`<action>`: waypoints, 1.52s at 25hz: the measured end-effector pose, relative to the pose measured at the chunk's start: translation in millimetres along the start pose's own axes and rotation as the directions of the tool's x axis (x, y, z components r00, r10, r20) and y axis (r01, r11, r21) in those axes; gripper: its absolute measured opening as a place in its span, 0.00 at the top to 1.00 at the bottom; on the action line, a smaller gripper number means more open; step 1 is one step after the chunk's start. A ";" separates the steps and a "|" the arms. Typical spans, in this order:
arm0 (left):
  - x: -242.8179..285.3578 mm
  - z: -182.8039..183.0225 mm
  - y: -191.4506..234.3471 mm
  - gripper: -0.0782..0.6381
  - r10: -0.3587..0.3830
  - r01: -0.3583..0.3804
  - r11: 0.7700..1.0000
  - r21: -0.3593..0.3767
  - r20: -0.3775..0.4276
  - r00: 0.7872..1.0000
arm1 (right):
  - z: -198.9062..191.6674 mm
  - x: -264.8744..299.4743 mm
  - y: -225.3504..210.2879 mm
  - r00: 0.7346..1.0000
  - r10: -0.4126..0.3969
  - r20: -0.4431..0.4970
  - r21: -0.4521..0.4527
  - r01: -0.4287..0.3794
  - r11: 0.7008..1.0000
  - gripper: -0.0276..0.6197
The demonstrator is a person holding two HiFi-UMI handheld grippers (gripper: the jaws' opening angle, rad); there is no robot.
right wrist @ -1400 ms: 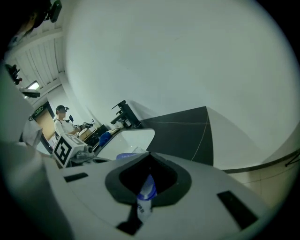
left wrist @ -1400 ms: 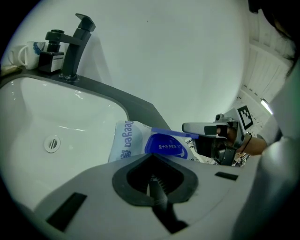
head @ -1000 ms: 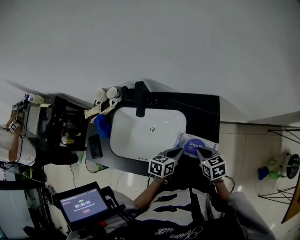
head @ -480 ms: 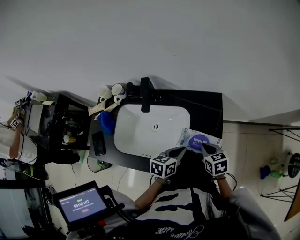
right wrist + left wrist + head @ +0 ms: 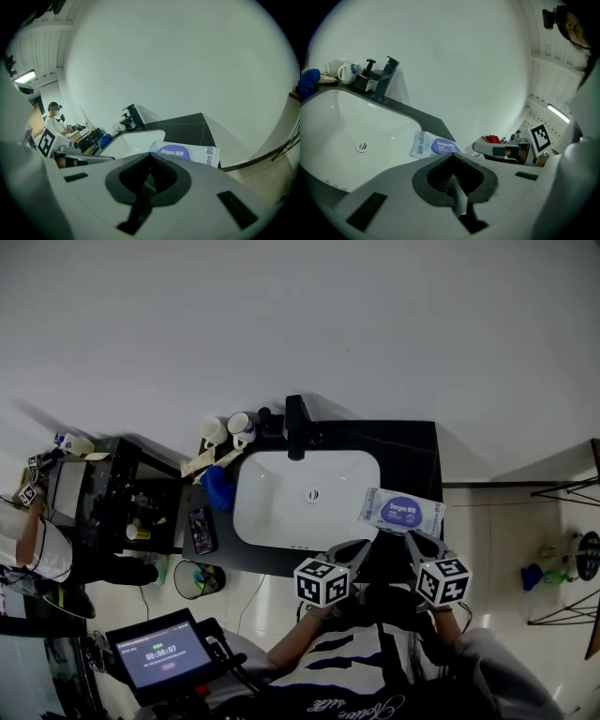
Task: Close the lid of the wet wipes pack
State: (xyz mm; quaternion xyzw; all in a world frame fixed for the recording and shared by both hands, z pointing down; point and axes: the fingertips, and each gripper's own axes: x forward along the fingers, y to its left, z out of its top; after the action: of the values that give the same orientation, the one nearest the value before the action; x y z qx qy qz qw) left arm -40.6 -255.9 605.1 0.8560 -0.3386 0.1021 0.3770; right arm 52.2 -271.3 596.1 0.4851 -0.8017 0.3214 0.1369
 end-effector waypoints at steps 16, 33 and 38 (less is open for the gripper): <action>-109.9 -42.9 -67.4 0.89 -0.115 0.109 0.992 0.058 0.096 0.989 | -52.5 -102.6 98.4 0.983 -0.026 0.183 0.077 0.012 0.997 0.96; -139.6 -85.7 -152.3 0.89 0.001 -0.001 1.000 -0.001 0.262 0.965 | -83.8 -199.4 110.9 0.973 0.113 0.201 -0.022 -0.111 0.994 0.96; -135.3 -128.0 -201.6 0.89 -0.001 0.003 1.000 -0.006 0.257 0.966 | -112.5 -244.0 104.5 0.972 0.137 0.191 -0.050 -0.130 0.990 0.96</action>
State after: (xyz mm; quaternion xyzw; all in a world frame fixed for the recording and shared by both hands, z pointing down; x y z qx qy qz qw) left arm 0.6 1.6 519.7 0.8611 -0.3840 -0.0112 0.3329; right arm 71.4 3.6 511.6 0.4564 -0.8479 0.2661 0.0453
